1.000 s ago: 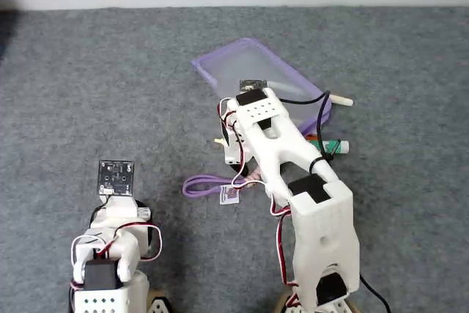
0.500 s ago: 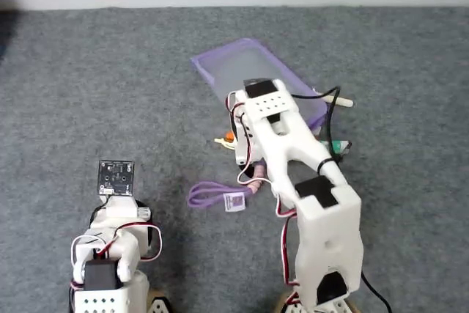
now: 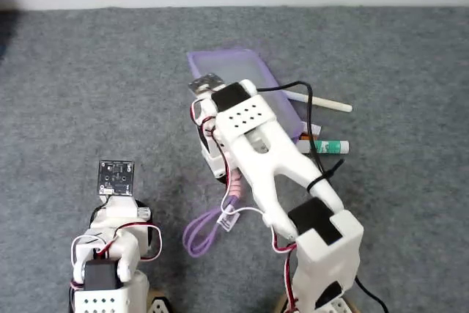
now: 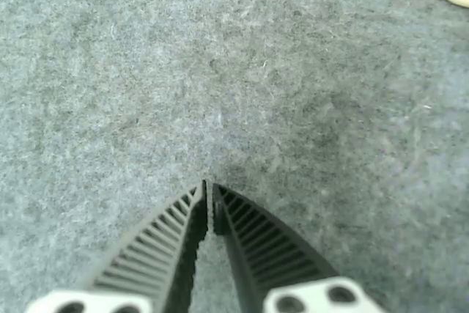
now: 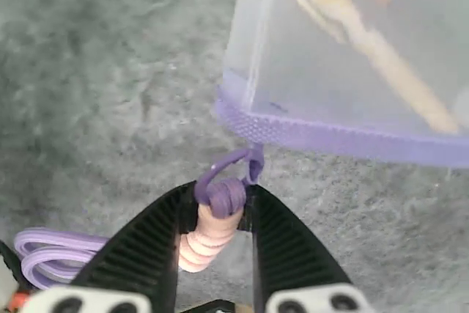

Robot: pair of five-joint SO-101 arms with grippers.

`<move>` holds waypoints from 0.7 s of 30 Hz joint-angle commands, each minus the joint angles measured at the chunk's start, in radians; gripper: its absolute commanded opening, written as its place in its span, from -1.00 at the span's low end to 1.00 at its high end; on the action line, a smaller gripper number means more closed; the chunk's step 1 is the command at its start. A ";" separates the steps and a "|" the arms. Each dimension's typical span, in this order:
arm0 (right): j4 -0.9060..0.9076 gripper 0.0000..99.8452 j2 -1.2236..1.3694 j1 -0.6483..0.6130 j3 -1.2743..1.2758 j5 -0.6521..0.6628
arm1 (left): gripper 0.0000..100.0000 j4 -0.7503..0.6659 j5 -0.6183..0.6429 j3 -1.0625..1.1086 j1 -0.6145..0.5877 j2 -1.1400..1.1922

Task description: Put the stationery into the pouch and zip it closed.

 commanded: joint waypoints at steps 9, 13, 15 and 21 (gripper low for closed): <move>0.079 -0.98 -0.074 -0.038 0.075 0.229 | -0.97 0.005 0.005 -0.021 -0.006 -0.009; 0.019 -0.98 -0.077 -0.039 0.201 0.262 | -0.97 0.005 0.005 -0.021 -0.006 -0.009; 0.004 -0.98 -0.077 -0.036 0.241 0.264 | -0.97 0.005 0.005 -0.021 -0.006 -0.009; 0.004 -0.98 -0.096 -0.038 0.256 0.259 | -0.97 0.005 0.003 -0.021 -0.006 -0.009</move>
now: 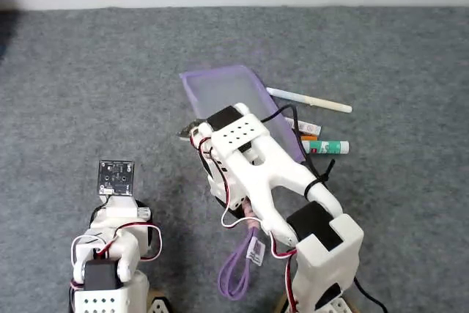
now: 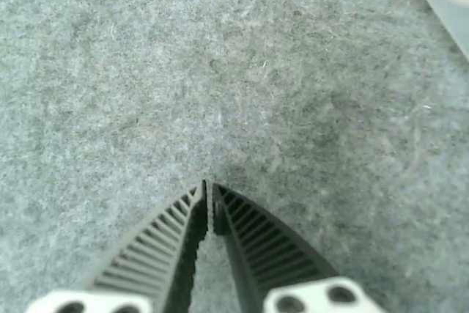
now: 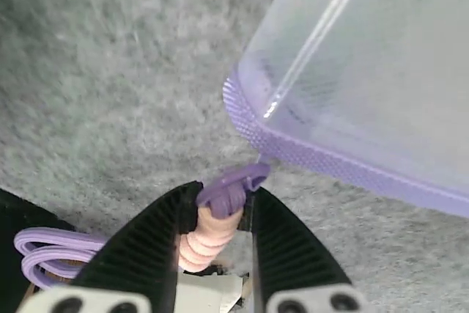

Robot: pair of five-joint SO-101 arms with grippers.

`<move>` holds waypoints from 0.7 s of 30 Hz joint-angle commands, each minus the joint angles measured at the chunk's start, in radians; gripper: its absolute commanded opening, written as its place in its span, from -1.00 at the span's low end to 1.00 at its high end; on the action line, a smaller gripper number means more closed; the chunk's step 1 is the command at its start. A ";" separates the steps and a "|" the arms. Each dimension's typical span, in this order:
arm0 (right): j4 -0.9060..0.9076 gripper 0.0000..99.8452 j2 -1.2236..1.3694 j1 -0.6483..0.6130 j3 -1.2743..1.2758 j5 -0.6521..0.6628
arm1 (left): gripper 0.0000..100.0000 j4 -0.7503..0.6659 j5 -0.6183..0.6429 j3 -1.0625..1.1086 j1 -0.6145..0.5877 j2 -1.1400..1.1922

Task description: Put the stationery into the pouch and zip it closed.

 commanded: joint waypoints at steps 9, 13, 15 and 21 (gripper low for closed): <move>-0.134 -0.98 -0.188 -0.010 -0.003 0.014 | -0.97 0.000 -0.002 -0.024 -0.014 -0.009; -0.174 -0.97 -0.186 -0.012 0.002 0.014 | -0.97 0.006 -0.003 -0.093 -0.014 -0.009; -0.163 -0.97 -0.186 -0.005 0.003 0.014 | -0.97 0.000 -0.026 -0.136 -0.014 -0.009; -0.143 -0.97 -0.186 0.010 0.035 0.008 | -0.96 -0.086 -0.086 -0.165 -0.005 -0.009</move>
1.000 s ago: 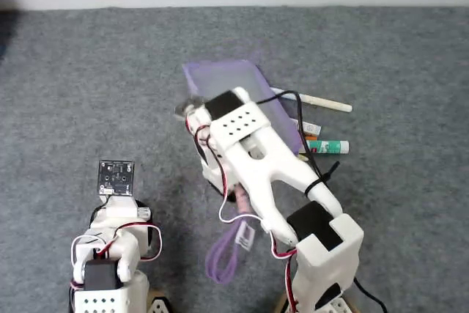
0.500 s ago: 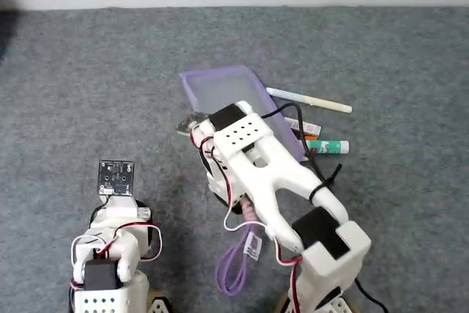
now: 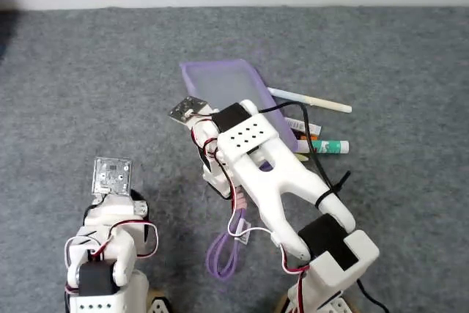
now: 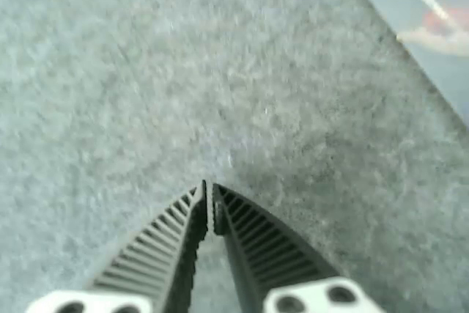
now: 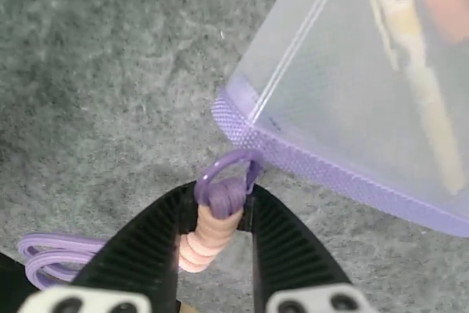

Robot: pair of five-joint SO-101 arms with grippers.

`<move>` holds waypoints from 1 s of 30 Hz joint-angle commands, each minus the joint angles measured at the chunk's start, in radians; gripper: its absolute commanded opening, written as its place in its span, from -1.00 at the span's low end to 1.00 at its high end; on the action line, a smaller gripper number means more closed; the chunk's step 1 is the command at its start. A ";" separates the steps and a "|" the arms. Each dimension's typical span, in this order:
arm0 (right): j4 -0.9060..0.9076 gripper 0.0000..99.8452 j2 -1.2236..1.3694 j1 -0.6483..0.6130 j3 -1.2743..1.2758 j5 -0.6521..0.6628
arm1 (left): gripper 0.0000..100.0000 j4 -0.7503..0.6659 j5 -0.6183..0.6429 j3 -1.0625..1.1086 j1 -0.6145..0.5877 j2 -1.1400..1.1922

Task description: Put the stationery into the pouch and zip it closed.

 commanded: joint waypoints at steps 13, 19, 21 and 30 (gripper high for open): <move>0.077 -0.67 -0.067 0.035 0.000 -0.080 | -0.32 -0.147 0.218 0.025 0.132 -0.008; 0.137 -0.67 -0.067 0.031 0.000 -0.104 | -0.36 -0.184 0.218 0.027 0.195 -0.008; 0.099 -0.67 -0.058 0.028 0.005 -0.112 | -0.37 -0.183 0.218 0.027 0.186 -0.008; -0.048 -0.67 0.036 0.019 0.114 -0.115 | -0.39 -0.178 0.218 0.027 0.066 -0.008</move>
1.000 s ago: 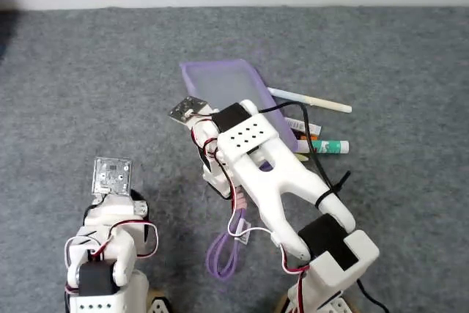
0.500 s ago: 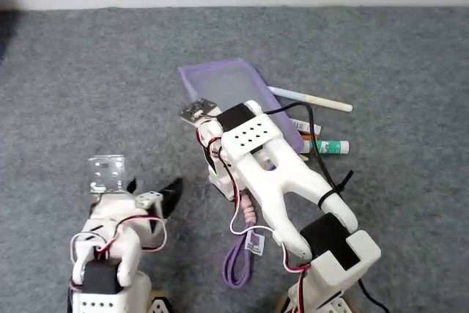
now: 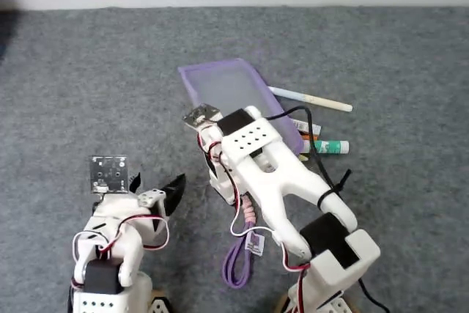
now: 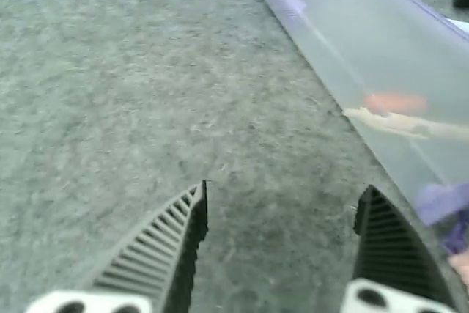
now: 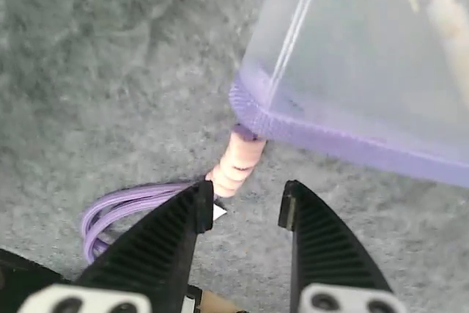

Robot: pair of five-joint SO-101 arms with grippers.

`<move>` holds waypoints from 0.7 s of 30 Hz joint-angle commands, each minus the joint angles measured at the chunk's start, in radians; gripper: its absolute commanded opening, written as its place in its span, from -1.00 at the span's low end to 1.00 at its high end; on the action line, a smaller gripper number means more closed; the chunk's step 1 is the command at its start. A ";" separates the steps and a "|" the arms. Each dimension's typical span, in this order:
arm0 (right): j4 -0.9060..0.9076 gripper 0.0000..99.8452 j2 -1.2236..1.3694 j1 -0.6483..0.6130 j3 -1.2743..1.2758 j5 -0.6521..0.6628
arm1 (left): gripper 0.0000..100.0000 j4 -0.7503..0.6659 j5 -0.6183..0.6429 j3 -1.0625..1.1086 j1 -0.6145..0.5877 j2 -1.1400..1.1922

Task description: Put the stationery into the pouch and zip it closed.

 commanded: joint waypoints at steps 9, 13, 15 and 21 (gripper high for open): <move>-0.113 -0.84 0.108 -0.005 0.037 -0.014 | -0.40 -0.021 0.009 -0.008 -0.031 -0.008; -0.113 -0.97 0.154 -0.005 0.037 -0.017 | -0.44 -0.021 0.009 -0.008 -0.028 -0.008; -0.110 -0.98 0.156 -0.002 0.034 -0.017 | -0.45 -0.021 0.009 -0.008 -0.028 -0.008; -0.079 -0.98 -0.004 -0.005 0.020 -0.012 | -0.47 -0.025 0.009 -0.016 -0.021 -0.008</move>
